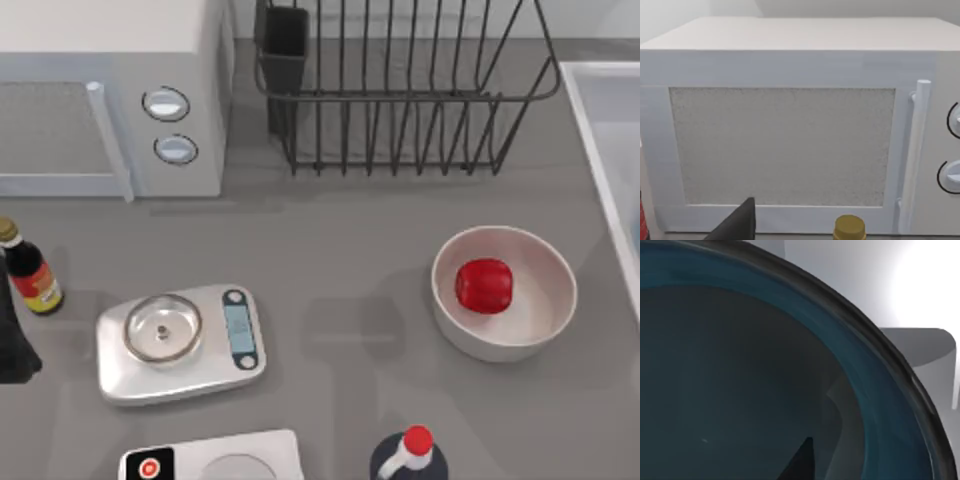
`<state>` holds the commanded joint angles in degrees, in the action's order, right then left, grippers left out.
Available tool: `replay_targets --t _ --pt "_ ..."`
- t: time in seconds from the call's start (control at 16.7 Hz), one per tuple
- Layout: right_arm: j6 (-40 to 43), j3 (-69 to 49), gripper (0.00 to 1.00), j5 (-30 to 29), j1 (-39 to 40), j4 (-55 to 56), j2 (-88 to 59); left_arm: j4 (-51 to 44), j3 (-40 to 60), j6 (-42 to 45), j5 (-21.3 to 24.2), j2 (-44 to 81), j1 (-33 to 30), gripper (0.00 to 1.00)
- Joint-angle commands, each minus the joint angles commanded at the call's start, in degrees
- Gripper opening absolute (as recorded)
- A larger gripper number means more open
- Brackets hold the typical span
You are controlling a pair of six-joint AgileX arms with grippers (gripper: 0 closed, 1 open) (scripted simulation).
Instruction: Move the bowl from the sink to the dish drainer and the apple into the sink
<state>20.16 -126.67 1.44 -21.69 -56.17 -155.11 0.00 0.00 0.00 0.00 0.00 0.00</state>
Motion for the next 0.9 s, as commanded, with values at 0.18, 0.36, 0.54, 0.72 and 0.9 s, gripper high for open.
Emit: replay_targets --t 0.18,0.36,0.54,0.72,0.9 --pt "0.0 0.0 0.25 0.0 0.0 0.0 0.0 0.0 0.0 0.0 0.0 0.0 0.0 1.00" --pt "0.0 0.0 0.02 0.0 0.0 0.0 0.0 0.0 0.0 0.0 0.0 0.0 0.0 1.00" --pt "0.0 0.0 0.00 0.0 0.0 0.0 0.0 0.0 0.0 0.0 0.0 0.0 0.0 1.00" --pt "0.0 0.0 0.00 0.0 0.0 0.0 0.0 0.0 0.0 0.0 0.0 0.0 0.0 1.00" --pt "-0.1 0.1 0.00 0.0 0.2 0.0 0.4 0.0 0.0 0.0 0.0 0.0 0.0 1.00"
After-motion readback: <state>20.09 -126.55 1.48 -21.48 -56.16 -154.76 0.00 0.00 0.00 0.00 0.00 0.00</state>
